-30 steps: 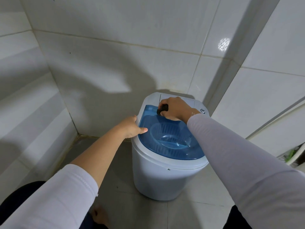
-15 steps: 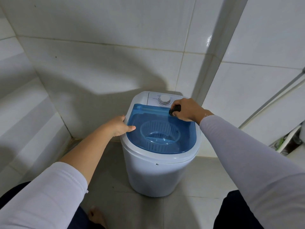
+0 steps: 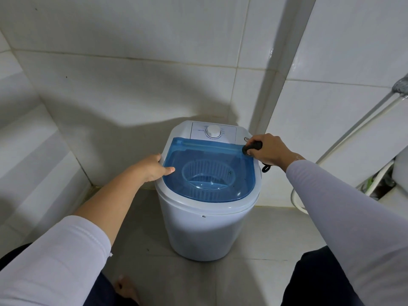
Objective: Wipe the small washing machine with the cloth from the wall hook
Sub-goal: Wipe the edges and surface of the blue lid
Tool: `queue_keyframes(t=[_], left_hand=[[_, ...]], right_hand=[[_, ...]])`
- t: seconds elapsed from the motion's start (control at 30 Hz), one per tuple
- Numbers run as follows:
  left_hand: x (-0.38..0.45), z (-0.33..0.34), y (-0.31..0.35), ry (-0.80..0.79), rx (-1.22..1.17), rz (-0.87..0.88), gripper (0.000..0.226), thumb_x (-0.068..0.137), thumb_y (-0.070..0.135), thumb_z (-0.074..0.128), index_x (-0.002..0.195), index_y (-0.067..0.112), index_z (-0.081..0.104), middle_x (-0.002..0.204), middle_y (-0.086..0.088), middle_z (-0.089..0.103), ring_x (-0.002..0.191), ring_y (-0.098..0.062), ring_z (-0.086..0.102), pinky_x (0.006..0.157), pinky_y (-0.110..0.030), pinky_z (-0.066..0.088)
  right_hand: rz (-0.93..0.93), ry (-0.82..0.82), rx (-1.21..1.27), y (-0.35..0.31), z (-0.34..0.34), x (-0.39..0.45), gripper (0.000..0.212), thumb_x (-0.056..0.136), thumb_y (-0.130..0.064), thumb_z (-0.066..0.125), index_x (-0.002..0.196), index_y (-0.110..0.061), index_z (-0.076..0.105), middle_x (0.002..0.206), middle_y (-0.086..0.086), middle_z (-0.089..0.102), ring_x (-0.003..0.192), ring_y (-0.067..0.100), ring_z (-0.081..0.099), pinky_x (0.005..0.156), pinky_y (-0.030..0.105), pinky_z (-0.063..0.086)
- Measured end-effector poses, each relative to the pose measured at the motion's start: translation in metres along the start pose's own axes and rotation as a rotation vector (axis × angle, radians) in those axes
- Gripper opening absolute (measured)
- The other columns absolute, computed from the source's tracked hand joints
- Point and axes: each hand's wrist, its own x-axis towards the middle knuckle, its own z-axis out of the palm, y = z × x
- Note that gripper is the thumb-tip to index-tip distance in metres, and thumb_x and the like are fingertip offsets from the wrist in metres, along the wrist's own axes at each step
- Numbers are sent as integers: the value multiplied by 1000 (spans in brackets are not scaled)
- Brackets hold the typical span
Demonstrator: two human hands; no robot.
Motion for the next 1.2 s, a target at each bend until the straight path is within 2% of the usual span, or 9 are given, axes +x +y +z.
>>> queue_keyframes(t=[0.07,0.13,0.27,0.43,0.57,0.7,0.8,0.97,1.2], left_hand=[[2,0,0,-2,-3,1,65,91,30,59,147,13,31,150,-6,39,135,-27,40,112,-41,33],[3,-1,0,-6,-7,1,64,91,30,59,146,13,33,149,-6,41,134,-27,41,111,-42,34],[4,0,-1,-1,-33,-17,65,90,30,61,146,13,33,150,-6,39,135,-27,40,110,-42,33],[5,-2,-6,-1,-128,-20,65,88,31,64,144,15,37,149,-4,41,134,-26,41,110,-41,33],[1,-4,-11,-30,-161,-3,66,85,30,68,143,16,40,145,-2,45,131,-23,45,106,-36,36],[-2,1,-24,-60,-149,9,78,82,33,71,147,16,31,149,1,40,134,-21,42,103,-29,34],[0,5,-35,-78,-168,0,89,78,44,71,150,19,25,153,2,34,138,-20,37,112,-34,32],[4,7,-40,-79,-212,24,87,75,46,72,147,19,32,148,0,42,133,-21,43,110,-38,36],[4,8,-43,-89,-228,32,92,68,49,74,145,20,34,145,0,46,130,-22,47,108,-40,39]], right_hand=[[29,-1,30,9,-3,-5,19,83,-22,63,101,-16,67,107,10,67,90,25,56,87,30,46],[51,-19,60,15,-6,-9,16,83,-21,62,98,-17,66,93,6,66,87,28,62,81,32,51],[22,29,46,10,-16,-6,13,82,-21,61,94,-20,65,84,2,62,82,26,59,73,26,44],[-166,71,30,-43,-29,11,19,81,-20,63,100,-19,64,91,1,61,85,21,57,82,26,45],[-342,-16,10,-106,-13,23,27,81,-18,61,107,-21,62,106,3,65,89,17,54,82,24,43],[-453,-136,-59,-160,22,31,33,82,-18,60,115,-22,59,118,4,62,101,20,55,83,23,41],[-490,-181,-127,-185,47,37,32,82,-18,59,113,-23,61,118,5,62,107,23,56,83,25,43],[-474,-256,-297,-189,73,42,28,85,-23,58,113,-23,62,116,5,62,107,24,56,85,29,43],[-476,-245,-330,-183,79,42,25,85,-24,57,108,-22,66,113,4,63,106,23,56,85,29,43]])
